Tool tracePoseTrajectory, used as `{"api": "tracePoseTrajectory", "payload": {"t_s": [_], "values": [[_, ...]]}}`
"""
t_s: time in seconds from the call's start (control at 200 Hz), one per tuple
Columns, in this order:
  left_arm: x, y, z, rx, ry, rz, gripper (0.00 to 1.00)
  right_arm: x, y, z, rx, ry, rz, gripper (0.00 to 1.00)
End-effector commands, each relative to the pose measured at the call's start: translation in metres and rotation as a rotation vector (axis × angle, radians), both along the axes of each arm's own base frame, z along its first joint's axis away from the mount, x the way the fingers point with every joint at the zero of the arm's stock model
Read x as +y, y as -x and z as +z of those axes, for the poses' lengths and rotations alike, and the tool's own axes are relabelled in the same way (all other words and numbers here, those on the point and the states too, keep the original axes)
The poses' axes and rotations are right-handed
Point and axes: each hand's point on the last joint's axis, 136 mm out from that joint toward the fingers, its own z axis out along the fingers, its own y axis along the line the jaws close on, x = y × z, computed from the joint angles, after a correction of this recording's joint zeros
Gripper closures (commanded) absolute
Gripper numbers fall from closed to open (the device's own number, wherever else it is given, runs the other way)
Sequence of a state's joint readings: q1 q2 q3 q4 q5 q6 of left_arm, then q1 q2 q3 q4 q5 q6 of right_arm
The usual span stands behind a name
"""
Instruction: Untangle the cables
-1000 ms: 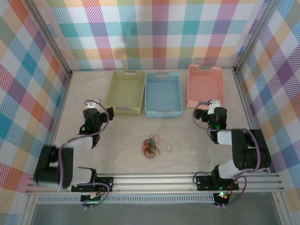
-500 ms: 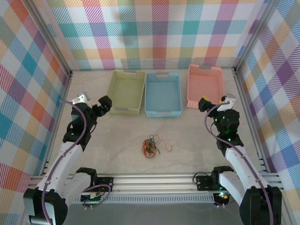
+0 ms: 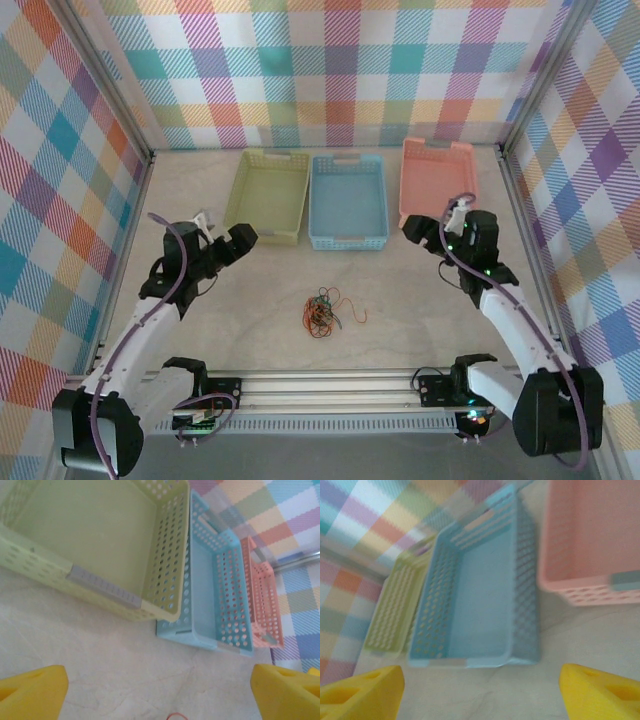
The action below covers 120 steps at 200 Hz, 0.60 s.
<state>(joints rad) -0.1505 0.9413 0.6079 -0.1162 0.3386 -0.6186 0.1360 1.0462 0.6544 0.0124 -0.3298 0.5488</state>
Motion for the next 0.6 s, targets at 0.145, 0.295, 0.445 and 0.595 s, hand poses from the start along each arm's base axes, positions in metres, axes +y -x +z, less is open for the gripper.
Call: {"api": "tracePoseTrajectory", "payload": {"t_s": [0.145, 0.295, 0.445, 0.595], "values": [[-0.023, 0.015, -0.008, -0.027, 0.060, -0.104, 0.10, 0.098, 0.043, 0.004, 0.145, 0.081, 0.490, 0.22], [-0.030, 0.019, -0.010, -0.036, 0.032, -0.126, 0.11, 0.131, 0.077, -0.033, 0.291, 0.204, 0.641, 0.24], [-0.042, 0.021, -0.015, 0.001, 0.019, -0.167, 0.12, 0.140, 0.102, -0.072, 0.446, 0.310, 0.721, 0.30], [-0.046, 0.024, -0.015, 0.020, -0.011, -0.181, 0.13, 0.145, 0.114, -0.096, 0.544, 0.309, 0.756, 0.31]]}}
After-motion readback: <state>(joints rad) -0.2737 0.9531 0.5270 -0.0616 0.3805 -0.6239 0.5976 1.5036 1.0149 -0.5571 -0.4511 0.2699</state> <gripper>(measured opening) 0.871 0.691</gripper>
